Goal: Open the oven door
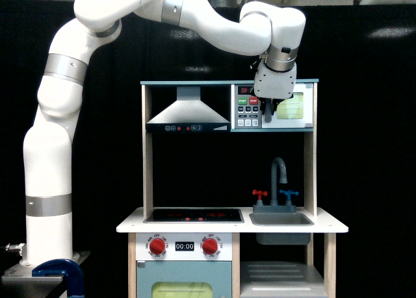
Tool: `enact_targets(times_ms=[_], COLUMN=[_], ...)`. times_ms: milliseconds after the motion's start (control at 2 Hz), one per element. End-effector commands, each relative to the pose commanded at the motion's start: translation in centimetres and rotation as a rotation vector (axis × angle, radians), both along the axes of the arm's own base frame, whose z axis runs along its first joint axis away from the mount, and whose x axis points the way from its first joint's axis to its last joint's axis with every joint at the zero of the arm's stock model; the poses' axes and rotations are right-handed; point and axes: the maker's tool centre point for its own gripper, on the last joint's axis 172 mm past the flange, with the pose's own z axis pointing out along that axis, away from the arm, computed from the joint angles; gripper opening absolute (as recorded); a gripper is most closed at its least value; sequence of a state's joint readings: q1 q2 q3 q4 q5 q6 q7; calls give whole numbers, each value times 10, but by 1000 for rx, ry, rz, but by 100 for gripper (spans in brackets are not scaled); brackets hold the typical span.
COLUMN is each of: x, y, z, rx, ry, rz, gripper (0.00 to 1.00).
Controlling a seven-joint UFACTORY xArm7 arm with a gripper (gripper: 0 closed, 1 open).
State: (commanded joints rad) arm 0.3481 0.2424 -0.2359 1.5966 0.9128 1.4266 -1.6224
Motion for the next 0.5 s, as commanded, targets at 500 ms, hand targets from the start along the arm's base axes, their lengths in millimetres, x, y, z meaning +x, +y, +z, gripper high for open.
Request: enact_targets(times_ms=[500], x=[20], y=[-40], z=[-2], rx=[0], ry=[0], rz=[0], gripper=[0])
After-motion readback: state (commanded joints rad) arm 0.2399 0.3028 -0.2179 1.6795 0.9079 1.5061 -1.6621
